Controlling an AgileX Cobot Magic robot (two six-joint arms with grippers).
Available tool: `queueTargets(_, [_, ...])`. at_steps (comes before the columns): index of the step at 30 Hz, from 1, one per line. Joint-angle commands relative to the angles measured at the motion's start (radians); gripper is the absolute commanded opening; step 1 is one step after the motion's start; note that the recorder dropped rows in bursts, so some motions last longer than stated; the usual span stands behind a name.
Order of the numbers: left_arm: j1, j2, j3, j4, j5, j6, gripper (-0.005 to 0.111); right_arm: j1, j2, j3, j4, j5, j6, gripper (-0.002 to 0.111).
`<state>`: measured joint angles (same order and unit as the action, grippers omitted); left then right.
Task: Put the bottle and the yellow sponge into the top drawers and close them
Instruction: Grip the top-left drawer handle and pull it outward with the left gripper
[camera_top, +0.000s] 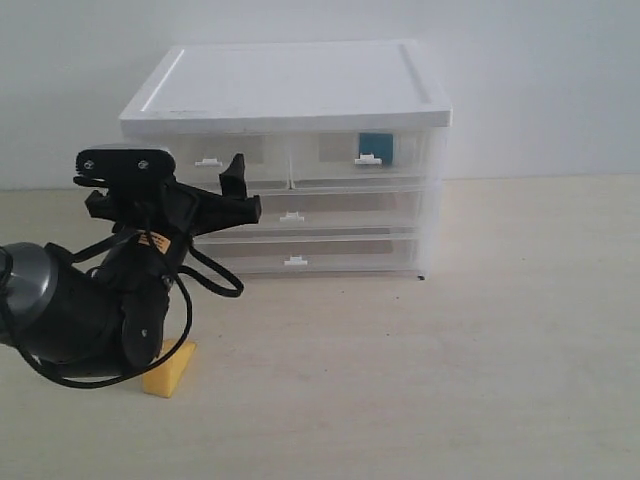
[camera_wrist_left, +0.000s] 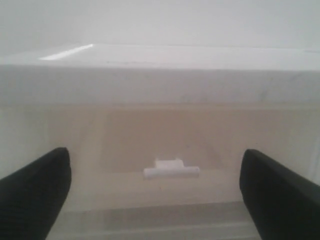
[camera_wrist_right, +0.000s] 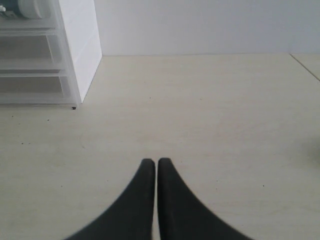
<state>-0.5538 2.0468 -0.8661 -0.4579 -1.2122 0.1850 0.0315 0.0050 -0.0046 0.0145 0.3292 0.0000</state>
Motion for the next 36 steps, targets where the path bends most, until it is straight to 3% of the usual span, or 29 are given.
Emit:
queueTargets(1, [0.004,0.02,-0.031,0.007,-0.009,-0.009,0.083,0.0,-0.005,0.005,0.002,-0.007,0.0,0.0])
queueTargets(7, [0.026,0.02,-0.053,0.007,-0.009,0.003,0.083,0.0,-0.005,0.005,0.002,-0.007,0.0,0.0])
queueTargets(9, [0.026,0.02,-0.053,0.007,-0.009,0.003,0.075,0.0,-0.005,0.005,0.002,-0.007,0.0,0.0])
queueTargets(10, [0.026,0.02,-0.053,0.007,-0.009,0.003,0.065,0.0,-0.005,0.005,0.002,-0.007,0.0,0.0])
queueTargets(12, [0.026,0.02,-0.053,0.007,-0.009,0.003,0.034,0.0,-0.005,0.005,0.002,-0.007,0.0,0.0])
queueTargets(13, [0.026,0.02,-0.053,0.007,-0.009,0.003,0.013,0.0,-0.005,0.005,0.002,-0.007,0.0,0.0])
queueTargets(14, [0.026,0.02,-0.053,0.007,-0.009,0.012,0.005,0.0,-0.005,0.005,0.002,-0.007,0.0,0.0])
queueTargets(23, [0.017,0.015,-0.034,0.003,-0.009,0.013,0.004,0.0,-0.005,0.005,0.002,-0.007,0.0,0.0])
queueTargets(36, [-0.049,-0.121,0.139,-0.06,-0.009,0.014,0.004,0.0,-0.005,0.005,0.002,-0.007,0.0,0.0])
